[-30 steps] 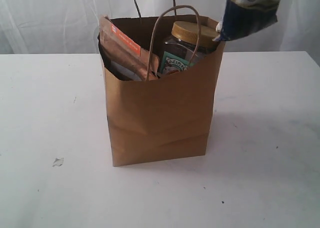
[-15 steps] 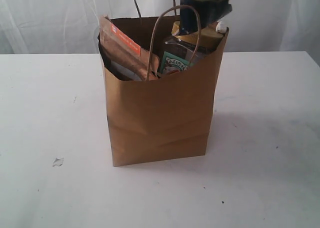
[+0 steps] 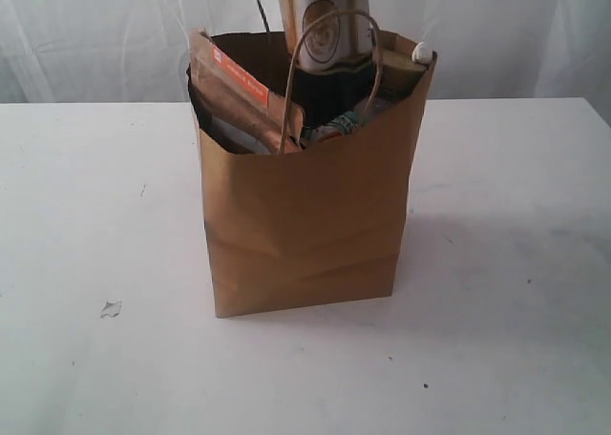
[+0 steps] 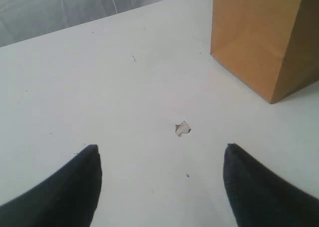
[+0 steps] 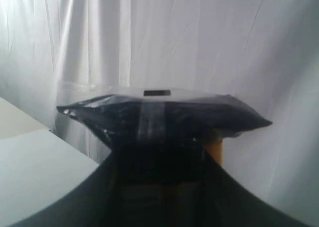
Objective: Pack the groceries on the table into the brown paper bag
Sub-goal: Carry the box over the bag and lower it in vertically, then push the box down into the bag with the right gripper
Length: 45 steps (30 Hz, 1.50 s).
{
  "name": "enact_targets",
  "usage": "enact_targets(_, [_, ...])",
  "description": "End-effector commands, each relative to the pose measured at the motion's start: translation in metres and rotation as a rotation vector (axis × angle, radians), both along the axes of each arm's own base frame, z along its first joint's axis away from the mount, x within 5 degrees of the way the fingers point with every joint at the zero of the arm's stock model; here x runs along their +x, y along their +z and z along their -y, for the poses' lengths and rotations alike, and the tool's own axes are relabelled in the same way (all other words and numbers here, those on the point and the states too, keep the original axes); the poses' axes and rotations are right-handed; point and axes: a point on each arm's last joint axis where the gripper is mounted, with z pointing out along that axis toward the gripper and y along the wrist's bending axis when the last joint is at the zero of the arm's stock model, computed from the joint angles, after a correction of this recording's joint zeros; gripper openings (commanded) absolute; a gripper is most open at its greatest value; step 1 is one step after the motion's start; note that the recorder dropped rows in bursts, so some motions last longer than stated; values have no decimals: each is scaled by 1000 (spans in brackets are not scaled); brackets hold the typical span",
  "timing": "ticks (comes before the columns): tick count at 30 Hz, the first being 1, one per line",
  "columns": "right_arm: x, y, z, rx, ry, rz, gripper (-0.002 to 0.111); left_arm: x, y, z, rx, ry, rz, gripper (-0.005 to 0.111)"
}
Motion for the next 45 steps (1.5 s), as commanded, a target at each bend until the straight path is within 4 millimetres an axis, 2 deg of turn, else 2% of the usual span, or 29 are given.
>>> enact_targets(1, [0, 9, -3, 30, -2, 63, 0, 0, -1, 0, -16, -1, -1, 71])
enact_targets(8, [4, -2, -9, -17, 15, -1, 0, 0, -1, 0, -16, -1, -1, 71])
enact_targets(14, [5, -13, -14, -151, 34, -2, 0, 0, -1, 0, -16, -1, -1, 71])
enact_targets(21, [12, -17, -19, -95, 31, -33, 0, 0, -1, 0, -16, -1, -1, 71])
enact_targets(41, [33, -64, -40, -141, 58, -315, 0, 0, -1, 0, -16, -1, -1, 71])
enact_targets(45, [35, -68, -42, -135, 56, -336, 0, 0, -1, 0, -16, -1, -1, 71])
